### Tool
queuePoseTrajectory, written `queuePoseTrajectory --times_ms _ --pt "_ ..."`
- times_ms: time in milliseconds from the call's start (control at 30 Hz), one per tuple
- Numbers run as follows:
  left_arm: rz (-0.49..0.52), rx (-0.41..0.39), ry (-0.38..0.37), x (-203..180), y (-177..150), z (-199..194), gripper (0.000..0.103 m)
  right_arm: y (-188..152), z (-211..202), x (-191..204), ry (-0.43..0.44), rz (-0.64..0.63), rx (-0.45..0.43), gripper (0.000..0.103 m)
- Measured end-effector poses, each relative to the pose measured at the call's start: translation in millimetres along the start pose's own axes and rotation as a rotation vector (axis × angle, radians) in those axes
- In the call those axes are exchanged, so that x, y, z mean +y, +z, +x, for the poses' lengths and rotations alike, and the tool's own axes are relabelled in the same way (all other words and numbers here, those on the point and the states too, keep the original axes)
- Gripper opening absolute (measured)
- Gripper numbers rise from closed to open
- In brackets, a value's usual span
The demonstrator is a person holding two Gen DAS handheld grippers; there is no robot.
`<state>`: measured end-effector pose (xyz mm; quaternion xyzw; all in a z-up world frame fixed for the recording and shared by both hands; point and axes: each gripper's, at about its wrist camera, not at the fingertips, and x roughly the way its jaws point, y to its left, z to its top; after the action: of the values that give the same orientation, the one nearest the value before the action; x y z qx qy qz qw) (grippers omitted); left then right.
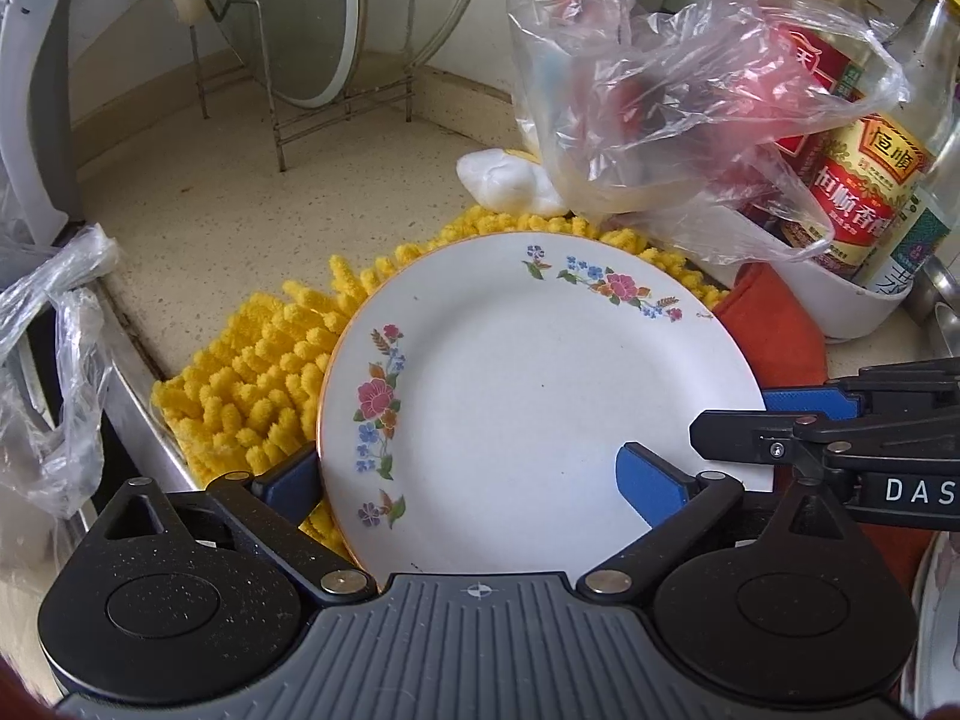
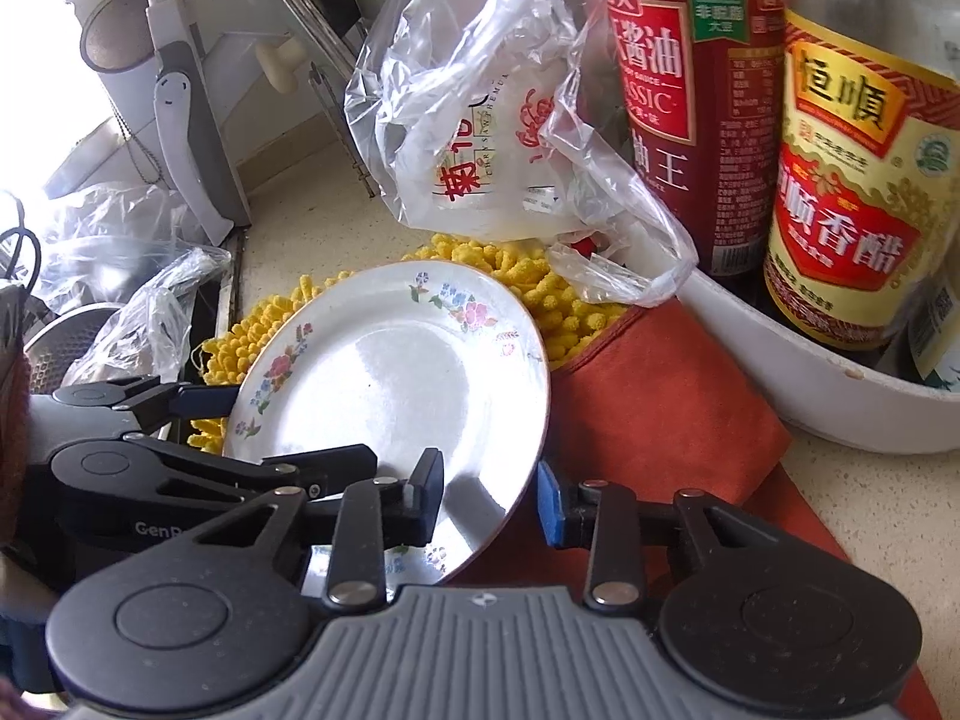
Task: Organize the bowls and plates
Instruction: 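Lift the floral-rimmed plate with both grippers off the yellow mat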
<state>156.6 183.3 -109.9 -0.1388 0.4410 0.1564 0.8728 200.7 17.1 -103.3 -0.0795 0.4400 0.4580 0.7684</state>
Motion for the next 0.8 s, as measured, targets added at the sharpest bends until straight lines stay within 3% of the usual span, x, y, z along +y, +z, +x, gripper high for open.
queuePoseTrajectory --times_ms 233,400,800 --pt "0.069 -0.005 -0.034 -10 -10 -3 0.103 -17 -9 -17 0.035 0.059 0.012 0.032" --pt "0.035 0.009 -0.039 -3 0 6 0.103 -11 -2 -10 0.026 0.019 0.020 0.039" --pt "0.022 -0.003 -0.008 -13 1 -9 0.101 -11 -20 -14 0.025 0.093 -0.035 0.036"
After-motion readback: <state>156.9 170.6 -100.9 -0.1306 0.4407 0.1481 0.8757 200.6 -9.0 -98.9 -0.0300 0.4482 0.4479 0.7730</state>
